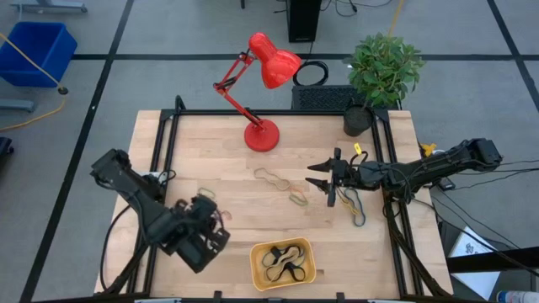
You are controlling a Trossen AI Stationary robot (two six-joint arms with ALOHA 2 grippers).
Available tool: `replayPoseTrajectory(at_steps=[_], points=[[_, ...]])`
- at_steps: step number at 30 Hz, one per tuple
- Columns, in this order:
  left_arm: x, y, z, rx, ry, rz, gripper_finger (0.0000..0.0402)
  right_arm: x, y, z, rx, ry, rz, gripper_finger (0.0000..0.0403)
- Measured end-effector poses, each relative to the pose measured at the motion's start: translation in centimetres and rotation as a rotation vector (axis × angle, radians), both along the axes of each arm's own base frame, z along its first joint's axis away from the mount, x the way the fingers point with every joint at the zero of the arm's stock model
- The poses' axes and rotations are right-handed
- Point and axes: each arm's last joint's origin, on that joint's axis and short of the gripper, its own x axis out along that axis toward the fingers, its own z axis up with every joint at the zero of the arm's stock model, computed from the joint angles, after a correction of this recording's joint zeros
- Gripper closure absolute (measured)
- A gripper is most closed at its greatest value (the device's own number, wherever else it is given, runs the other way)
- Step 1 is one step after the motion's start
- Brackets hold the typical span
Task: Pick and place rubber bands into bin
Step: Put the red rubber band into the yellow bin
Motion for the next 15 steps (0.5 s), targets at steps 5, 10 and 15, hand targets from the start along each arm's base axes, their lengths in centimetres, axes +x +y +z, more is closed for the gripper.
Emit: replayPoseTrajectory(at_steps=[5, 10, 15], points=[[2.8, 0.6, 1.1, 0.010, -0.141, -0.148, 0.0395, 0.0, 0.0, 0.1, 0.001, -0.005, 0.000, 0.0229], [6.1, 0.9, 2.4, 0.018, -0.332, -0.354, 0.0398, 0.0, 0.0, 0.1, 0.003, -0.006, 0.000, 0.0228], [8.7, 1.0, 4.5, 0.054, -0.562, -0.592, 0.0398, 0.0, 0.0, 0.0, 0.004, -0.006, 0.000, 0.0231]])
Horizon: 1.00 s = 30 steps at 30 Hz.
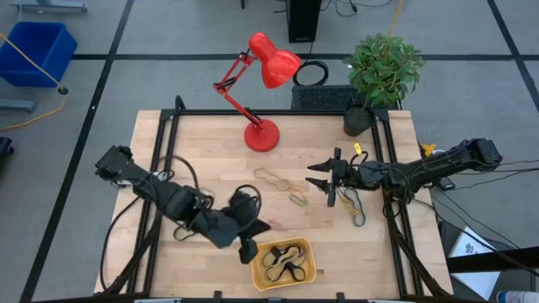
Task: Pick and place rubber bands into bin
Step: Put the red rubber band into the yellow bin
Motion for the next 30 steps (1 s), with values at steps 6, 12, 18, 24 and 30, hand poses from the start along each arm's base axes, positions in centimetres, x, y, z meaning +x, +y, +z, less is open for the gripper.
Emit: replayPoseTrajectory(at_steps=[6, 12, 18, 24, 30], points=[[1.5, 0.2, 2.1, 0.064, -0.222, -0.161, 0.0398, 0.0, 0.0, 0.0, 0.000, 0.000, 0.000, 0.0228], [2.7, 0.3, 1.5, 0.127, -0.249, -0.179, 0.0398, 0.0, 0.0, -0.1, -0.001, 0.013, 0.000, 0.0230], [5.1, -0.7, -1.7, 0.117, -0.183, -0.222, 0.0395, -0.1, 0.0, -0.4, -0.005, 0.039, 0.001, 0.0229], [7.2, -2.2, -5.9, 0.029, -0.063, -0.287, 0.0394, -0.1, 0.0, -0.4, -0.006, 0.044, 0.005, 0.0231], [8.8, -3.2, -10.4, -0.059, 0.079, -0.261, 0.0397, -0.1, 0.0, -0.4, -0.006, 0.045, 0.005, 0.0229]])
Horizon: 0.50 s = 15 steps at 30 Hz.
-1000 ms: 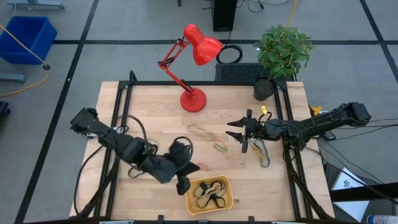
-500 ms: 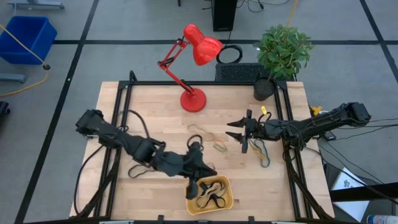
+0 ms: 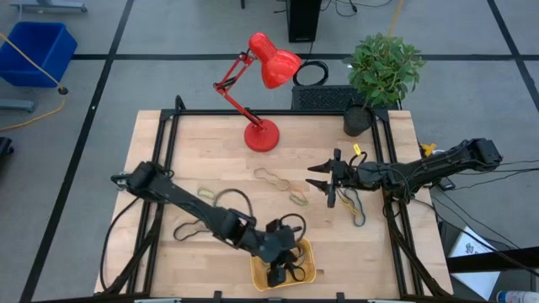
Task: Pick and place rubber bands into bin
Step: Put the red rubber band into the yellow bin
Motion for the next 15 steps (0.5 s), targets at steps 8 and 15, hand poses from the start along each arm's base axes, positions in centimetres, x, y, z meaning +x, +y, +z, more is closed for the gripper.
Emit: replayPoseTrajectory(at_steps=[8, 15], points=[[1.5, 0.2, -5.3, -0.083, 0.222, 0.039, 0.0395, 0.0, 0.0, -0.1, -0.001, 0.006, 0.000, 0.0230], [1.9, 0.7, -5.8, -0.141, 0.262, -0.008, 0.0394, -0.1, 0.0, -0.4, -0.007, 0.045, 0.000, 0.0230]])
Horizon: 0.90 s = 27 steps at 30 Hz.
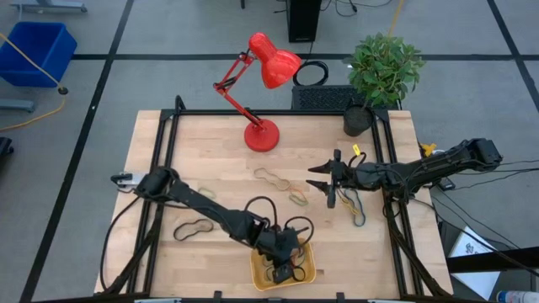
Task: Pick and place rubber bands into bin
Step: Put the red rubber band into the yellow bin
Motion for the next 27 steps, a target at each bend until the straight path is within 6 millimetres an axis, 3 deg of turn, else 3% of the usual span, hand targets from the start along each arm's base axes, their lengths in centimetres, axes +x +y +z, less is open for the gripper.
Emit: replayPoseTrajectory(at_steps=[9, 20, 27], points=[[0.12, 0.42, -0.04, -0.029, 0.022, -0.015, 0.0377, -0.01, 0.00, -0.06, -0.001, 0.007, 0.000, 0.0230], [0.10, 0.37, -0.03, -0.042, 0.029, -0.009, 0.0394, -0.01, 0.00, -0.06, -0.001, 0.007, 0.000, 0.0230], [0.10, 0.37, -0.03, -0.042, 0.029, -0.010, 0.0337, -0.02, 0.00, -0.07, -0.001, 0.007, 0.000, 0.0229]])
